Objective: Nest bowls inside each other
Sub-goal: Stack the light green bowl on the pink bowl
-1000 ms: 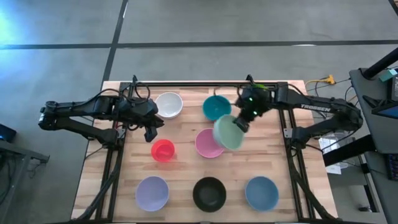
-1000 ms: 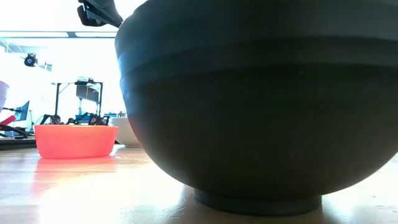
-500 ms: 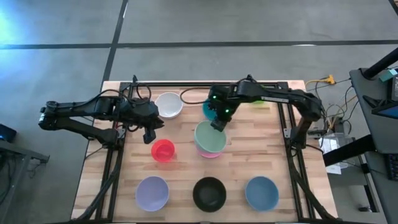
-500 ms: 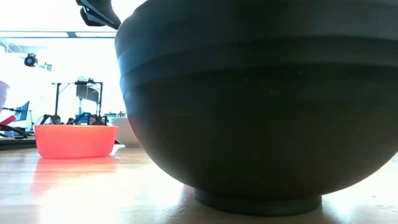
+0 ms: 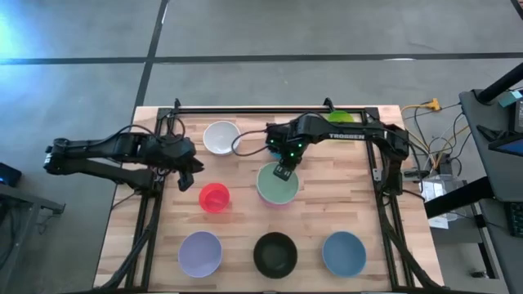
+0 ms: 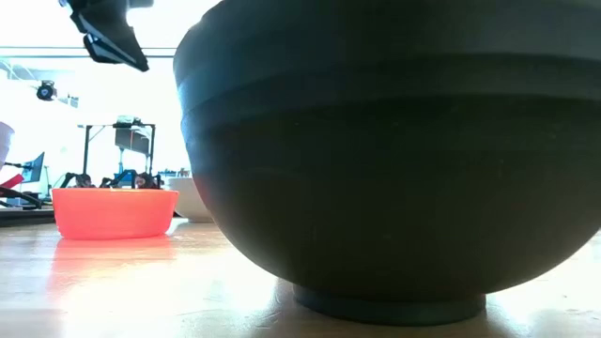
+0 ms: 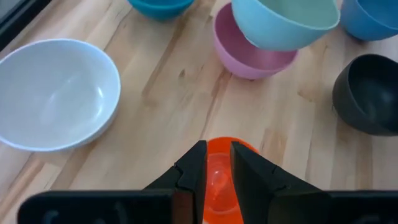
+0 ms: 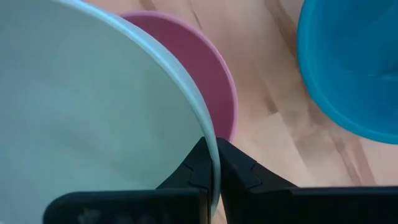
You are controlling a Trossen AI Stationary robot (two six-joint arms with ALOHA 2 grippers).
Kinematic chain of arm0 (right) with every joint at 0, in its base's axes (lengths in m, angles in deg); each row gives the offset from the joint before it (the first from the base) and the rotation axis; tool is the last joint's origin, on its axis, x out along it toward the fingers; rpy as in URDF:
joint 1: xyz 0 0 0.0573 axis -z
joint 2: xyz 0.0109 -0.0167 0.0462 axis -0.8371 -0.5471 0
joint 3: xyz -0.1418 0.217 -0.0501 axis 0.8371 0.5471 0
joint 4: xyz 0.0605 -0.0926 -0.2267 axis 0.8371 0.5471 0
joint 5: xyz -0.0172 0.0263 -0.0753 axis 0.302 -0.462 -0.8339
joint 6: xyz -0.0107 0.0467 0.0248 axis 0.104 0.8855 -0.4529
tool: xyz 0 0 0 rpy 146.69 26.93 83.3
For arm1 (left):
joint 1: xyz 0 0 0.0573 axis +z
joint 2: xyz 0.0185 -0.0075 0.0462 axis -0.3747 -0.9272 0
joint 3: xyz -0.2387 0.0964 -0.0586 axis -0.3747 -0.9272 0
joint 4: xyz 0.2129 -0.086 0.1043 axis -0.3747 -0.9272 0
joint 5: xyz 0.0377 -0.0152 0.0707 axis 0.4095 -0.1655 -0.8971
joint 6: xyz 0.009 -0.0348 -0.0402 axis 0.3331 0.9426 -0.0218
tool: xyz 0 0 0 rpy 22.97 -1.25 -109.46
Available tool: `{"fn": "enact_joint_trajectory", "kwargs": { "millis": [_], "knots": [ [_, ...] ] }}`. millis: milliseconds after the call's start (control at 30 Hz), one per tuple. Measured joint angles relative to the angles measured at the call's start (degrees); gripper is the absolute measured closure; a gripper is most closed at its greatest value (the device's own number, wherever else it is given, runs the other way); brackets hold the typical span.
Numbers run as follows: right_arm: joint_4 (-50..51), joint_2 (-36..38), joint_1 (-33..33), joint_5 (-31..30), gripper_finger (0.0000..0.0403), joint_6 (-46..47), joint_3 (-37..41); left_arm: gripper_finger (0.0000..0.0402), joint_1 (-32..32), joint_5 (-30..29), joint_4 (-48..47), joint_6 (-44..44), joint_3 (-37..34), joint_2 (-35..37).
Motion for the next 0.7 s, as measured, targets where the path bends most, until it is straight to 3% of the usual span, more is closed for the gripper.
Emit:
{"fn": "enact_joint_trajectory", "kwargs": {
  "millis": [333, 700],
  "knots": [
    [4.7, -6.5, -0.5, -4.5, 0.0394, -1.1, -5.5, 0.0346, 0.0, 0.0, 0.4, 0.0, -2.8, 5.3],
    [8.4, -11.7, -1.1, -2.9, 0.0392, -4.1, -9.6, 0.0346, 0.0, 0.0, 0.4, 0.0, -2.9, 6.1]
  ]
}}
